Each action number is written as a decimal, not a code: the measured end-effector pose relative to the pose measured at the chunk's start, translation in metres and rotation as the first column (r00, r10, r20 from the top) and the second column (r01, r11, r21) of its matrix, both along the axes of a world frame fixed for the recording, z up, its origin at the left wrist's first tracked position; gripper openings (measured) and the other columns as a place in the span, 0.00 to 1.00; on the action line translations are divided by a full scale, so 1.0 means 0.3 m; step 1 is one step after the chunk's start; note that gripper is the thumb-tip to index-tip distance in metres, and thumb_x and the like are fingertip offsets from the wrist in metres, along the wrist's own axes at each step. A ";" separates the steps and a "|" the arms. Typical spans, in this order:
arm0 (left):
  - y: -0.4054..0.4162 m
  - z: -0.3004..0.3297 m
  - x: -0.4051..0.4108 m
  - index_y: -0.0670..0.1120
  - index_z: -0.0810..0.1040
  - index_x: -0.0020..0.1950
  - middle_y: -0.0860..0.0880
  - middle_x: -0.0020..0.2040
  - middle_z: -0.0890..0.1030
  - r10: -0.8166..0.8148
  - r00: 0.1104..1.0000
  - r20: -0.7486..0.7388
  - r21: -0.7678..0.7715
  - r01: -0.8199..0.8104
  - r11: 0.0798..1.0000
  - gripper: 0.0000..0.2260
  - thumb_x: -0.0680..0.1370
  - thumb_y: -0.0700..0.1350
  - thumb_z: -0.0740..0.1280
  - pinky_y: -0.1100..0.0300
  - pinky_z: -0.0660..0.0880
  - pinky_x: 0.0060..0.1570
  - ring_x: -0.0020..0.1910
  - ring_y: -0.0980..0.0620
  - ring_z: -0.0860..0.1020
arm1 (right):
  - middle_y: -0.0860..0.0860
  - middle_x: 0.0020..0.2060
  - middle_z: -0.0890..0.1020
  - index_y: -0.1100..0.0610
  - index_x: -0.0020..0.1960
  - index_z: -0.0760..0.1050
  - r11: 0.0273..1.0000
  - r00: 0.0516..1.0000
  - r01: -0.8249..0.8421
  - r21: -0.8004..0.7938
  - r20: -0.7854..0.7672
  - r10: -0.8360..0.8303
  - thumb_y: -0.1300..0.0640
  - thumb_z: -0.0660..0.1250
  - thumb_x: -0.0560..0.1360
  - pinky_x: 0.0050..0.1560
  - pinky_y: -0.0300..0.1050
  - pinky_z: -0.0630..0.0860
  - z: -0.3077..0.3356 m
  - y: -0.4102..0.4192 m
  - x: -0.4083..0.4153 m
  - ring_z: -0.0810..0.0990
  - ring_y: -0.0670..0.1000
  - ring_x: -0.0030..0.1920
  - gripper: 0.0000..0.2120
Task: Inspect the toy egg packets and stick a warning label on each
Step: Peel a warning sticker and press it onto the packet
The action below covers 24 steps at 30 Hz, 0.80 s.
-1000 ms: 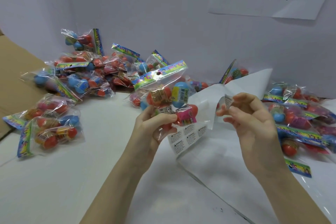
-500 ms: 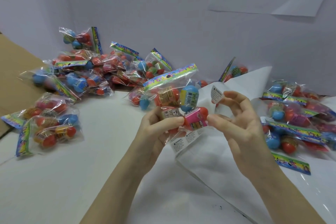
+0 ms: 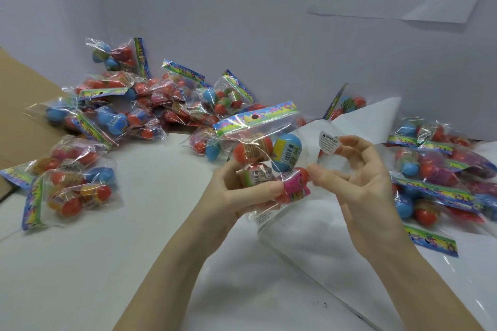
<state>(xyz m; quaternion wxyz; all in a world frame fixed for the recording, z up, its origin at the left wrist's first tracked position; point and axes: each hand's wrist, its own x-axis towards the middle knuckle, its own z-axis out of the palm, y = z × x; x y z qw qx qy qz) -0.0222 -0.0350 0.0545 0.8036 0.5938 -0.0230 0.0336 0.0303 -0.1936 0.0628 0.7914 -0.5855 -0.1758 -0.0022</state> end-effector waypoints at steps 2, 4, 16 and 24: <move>-0.002 -0.004 0.001 0.43 0.78 0.54 0.45 0.48 0.85 0.025 1.000 0.019 0.008 -0.025 1.000 0.22 0.60 0.38 0.74 0.59 0.80 0.44 0.47 0.47 0.83 | 0.50 0.46 0.74 0.53 0.50 0.69 1.000 1.000 -0.007 0.014 -0.002 0.007 0.61 0.75 0.53 0.37 0.35 0.77 -0.002 0.002 0.000 0.80 0.44 0.31 0.28; -0.004 -0.012 0.005 0.42 0.78 0.51 0.46 0.45 0.85 0.073 0.997 0.021 -0.004 -0.073 0.997 0.19 0.61 0.37 0.71 0.59 0.80 0.46 0.45 0.48 0.83 | 0.52 0.48 0.74 0.53 0.51 0.70 0.999 0.999 -0.037 0.033 -0.022 0.038 0.66 0.77 0.54 0.38 0.36 0.77 -0.008 0.002 0.001 0.81 0.44 0.37 0.29; -0.001 -0.013 0.015 0.39 0.76 0.56 0.48 0.43 0.85 0.146 0.988 0.042 -0.066 -0.143 0.987 0.21 0.63 0.38 0.69 0.66 0.77 0.37 0.41 0.53 0.83 | 0.39 0.34 0.78 0.50 0.45 0.72 0.989 0.951 0.147 0.031 0.271 -0.150 0.61 0.64 0.66 0.40 0.32 0.70 0.020 -0.021 -0.017 0.73 0.42 0.37 0.09; -0.002 -0.026 0.017 0.47 0.77 0.54 0.48 0.46 0.85 0.138 0.989 0.048 0.032 -0.139 0.990 0.19 0.64 0.40 0.71 0.62 0.79 0.44 0.47 0.50 0.83 | 0.40 0.36 0.78 0.46 0.42 0.73 0.943 0.910 0.211 -0.257 0.403 -0.094 0.58 0.69 0.66 0.40 0.34 0.67 0.010 -0.002 -0.040 0.74 0.41 0.36 0.09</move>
